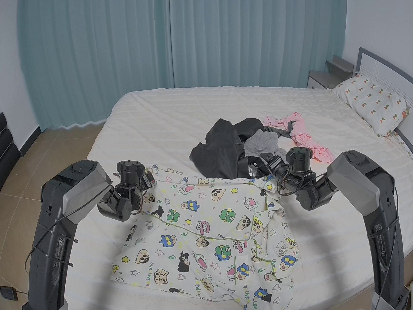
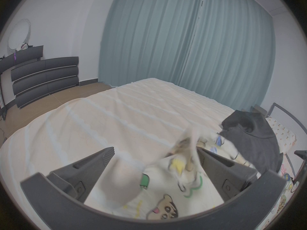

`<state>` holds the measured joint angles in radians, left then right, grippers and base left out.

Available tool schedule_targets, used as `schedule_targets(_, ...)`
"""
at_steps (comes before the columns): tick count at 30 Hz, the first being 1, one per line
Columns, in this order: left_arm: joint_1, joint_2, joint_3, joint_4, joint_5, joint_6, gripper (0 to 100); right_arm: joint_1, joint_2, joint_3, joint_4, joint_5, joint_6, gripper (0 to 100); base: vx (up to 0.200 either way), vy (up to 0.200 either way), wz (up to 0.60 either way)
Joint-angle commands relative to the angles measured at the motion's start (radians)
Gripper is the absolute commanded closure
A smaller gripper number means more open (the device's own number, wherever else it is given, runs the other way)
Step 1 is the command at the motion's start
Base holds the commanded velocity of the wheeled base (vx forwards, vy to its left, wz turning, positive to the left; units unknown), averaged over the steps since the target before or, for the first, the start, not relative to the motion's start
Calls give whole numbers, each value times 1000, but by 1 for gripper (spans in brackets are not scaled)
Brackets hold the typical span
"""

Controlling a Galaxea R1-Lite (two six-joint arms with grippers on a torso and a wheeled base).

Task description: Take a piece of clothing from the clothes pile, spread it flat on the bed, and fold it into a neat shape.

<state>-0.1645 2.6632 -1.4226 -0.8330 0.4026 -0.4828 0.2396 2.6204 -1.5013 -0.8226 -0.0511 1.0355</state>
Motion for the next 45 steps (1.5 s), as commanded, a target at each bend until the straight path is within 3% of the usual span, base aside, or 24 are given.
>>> schedule_targets(1,65,14,-30,0,2,1,0,-55,13,-39,22,-6,14,0,0,0,0)
schedule_targets(5,94,18,-38,2,1,10,0,-68,9,-11,59,10,3,0,0,0,0)
schedule_targets(7,105,18,-32,2,1,12,0,-63,4,30,128,56,-104,0,0,0,0)
schedule_targets(11,105,17,-26,0,1,12,0,-59,16,38,111,54,-175,0,0,0,0)
schedule_targets(15,105,6,-7,2,-1,12,0,-62,-28,46,39,62,-61,0,0,0,0)
schedule_targets(17,106,-14,13,2,-4,9,0,-66,-65,33,36,63,63,0,0,0,0)
schedule_targets(20,106,-55,68,-2,-13,0,0,-77,-95,53,42,68,78,0,0,0,0)
schedule_targets(23,108,-86,111,-5,-34,-13,0,-95,-102,84,45,69,52,0,0,0,0)
schedule_targets(24,108,-121,155,-6,-68,-43,0,-108,-117,131,60,97,-26,0,0,0,0)
schedule_targets(25,108,-121,155,-6,-68,-43,0,-108,-117,131,60,97,-26,0,0,0,0)
schedule_targets(26,108,-178,214,-6,-117,-91,0,-118,-134,219,60,158,-157,0,0,0,0)
schedule_targets(29,108,-227,272,-6,-171,-120,0,-129,-142,268,10,183,-212,0,0,0,0)
schedule_targets(32,108,-281,361,-6,-220,-145,0,-134,-166,322,-33,234,-203,0,0,0,0)
schedule_targets(34,108,-302,418,-6,-268,-163,0,-137,-203,348,-33,333,-157,0,0,0,0)
schedule_targets(35,108,-302,421,-6,-272,-163,0,-137,-206,349,-32,339,-152,0,0,0,0)
schedule_targets(36,108,-321,462,-8,-307,-175,0,-135,-232,368,-41,404,-75,0,0,0,0)
schedule_targets(37,108,-327,476,-8,-321,-186,0,-134,-244,369,-44,424,-45,0,0,0,0)
schedule_targets(39,108,-335,488,-9,-329,-197,0,-134,-255,366,-47,435,-15,0,0,0,0)
schedule_targets(40,108,-347,511,-9,-349,-227,0,-137,-269,349,-73,444,58,0,0,0,0)
schedule_targets(42,108,-351,522,-9,-360,-237,0,-138,-269,337,-92,447,104,0,0,0,0)
schedule_targets(45,108,-353,554,-11,-384,-240,0,-140,-261,299,-92,442,129,0,0,0,0)
